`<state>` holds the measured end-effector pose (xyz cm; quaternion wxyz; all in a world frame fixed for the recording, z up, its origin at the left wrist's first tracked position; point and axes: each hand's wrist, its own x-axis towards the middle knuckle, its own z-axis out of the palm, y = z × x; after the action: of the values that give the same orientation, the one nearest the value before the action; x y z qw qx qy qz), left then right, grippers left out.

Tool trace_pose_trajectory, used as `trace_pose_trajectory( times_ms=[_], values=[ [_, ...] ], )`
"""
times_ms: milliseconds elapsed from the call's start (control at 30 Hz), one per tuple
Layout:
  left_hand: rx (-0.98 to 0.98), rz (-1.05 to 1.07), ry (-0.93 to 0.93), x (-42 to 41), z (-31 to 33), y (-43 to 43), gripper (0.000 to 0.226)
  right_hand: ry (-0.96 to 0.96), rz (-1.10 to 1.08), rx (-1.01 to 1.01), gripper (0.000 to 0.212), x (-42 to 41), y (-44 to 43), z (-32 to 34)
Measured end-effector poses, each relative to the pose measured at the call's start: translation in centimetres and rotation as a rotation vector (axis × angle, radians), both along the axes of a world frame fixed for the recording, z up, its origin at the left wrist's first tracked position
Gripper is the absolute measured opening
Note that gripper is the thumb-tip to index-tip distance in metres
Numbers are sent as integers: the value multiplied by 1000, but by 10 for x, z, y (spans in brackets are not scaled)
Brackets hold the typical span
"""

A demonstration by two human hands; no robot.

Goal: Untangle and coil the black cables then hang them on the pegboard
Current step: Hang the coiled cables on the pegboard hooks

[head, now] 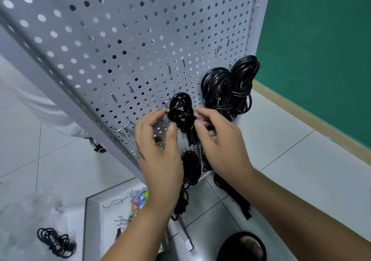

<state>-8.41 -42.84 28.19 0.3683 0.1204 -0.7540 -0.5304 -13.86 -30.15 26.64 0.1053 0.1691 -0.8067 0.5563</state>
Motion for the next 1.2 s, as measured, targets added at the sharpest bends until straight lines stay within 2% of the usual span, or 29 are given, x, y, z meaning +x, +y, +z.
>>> trace_pose_trajectory(
  times_ms=[100,200,267,433,567,700,767,867,1000,1033,1100,1167,1200],
  values=[
    [64,4,-76,14,-20,-1,37,2,-15,55,24,10,25,-16],
    [198,-65,-199,27,-44,5,24,-63,-74,105,18,25,59,-48],
    [188,-142,-331,31,-66,13,16,-144,-115,171,16,33,83,-83],
    [63,-396,-665,28,-140,48,14,-342,-186,317,14,40,134,-178],
    [20,-512,-912,16,-218,72,12,-427,-194,355,16,44,151,-239],
    [194,-499,-1133,-10,-284,84,11,-490,-144,414,17,42,147,-283],
    [289,-389,-1181,-26,-311,86,12,-525,-116,461,21,34,141,-303],
    [382,-306,-1194,-51,-344,86,43,-559,-66,542,32,22,131,-330],
    [564,-294,-1151,-80,-391,82,78,-613,-24,623,50,12,121,-348],
    [617,-292,-1143,-85,-403,80,80,-616,-7,664,58,11,119,-351],
    [727,-302,-1132,-88,-404,80,62,-636,14,699,68,11,115,-353],
    [772,-331,-1136,-85,-400,79,41,-681,20,647,72,11,115,-354],
    [765,-337,-1131,-82,-398,79,39,-700,16,607,71,11,116,-353]
  ],
)
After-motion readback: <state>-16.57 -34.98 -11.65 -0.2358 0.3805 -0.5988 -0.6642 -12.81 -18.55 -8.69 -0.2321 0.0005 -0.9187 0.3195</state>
